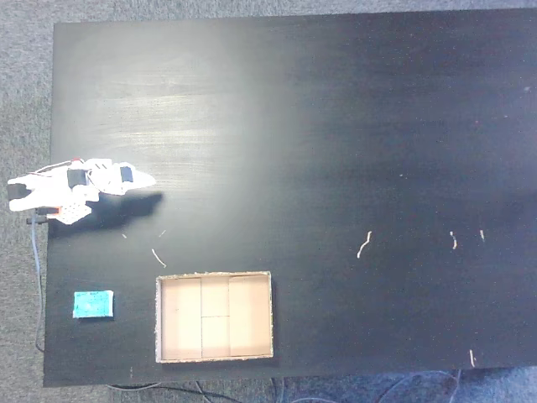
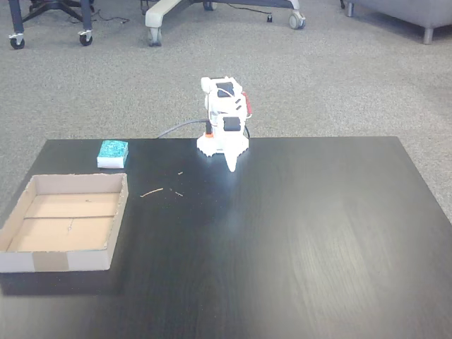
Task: Pick the green block and drop it in the box on the right.
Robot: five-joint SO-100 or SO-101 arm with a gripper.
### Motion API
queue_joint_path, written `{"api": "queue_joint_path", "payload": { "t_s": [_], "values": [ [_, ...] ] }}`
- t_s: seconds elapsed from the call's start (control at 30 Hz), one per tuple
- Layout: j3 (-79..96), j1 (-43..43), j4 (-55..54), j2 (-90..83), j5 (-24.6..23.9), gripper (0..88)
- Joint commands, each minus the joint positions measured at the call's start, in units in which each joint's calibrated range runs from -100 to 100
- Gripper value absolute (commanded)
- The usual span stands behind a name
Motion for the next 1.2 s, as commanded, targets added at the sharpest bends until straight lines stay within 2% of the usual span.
{"api": "queue_joint_path", "payload": {
  "t_s": [0.0,0.4,0.43,0.53,0.57,0.67,0.77,0.87,0.93,1.0,1.1,1.17],
  "values": [
    [1.51,1.30,-0.97,-0.31,-0.05,0.1],
    [1.51,2.30,-0.81,-0.39,-0.63,0.1],
    [1.51,4.21,-2.46,-0.39,-0.68,0.1],
    [-1.75,18.47,-22.03,-0.31,-1.95,0.1],
    [-6.47,22.91,-21.37,-0.05,-2.88,0.1],
    [-29.31,35.09,-10.55,11.21,-4.54,0.1],
    [-53.79,47.43,4.97,26.03,-9.77,0.7],
    [-76.73,54.33,26.61,46.18,-11.92,28.4],
    [-80.45,57.09,35.36,55.49,-10.74,41.2],
    [-79.45,60.46,38.83,62.18,-9.18,46.7],
    [-73.55,63.52,40.98,66.08,-5.76,47.6],
    [-66.76,64.29,38.17,65.74,-4.69,47.0]
  ]
}}
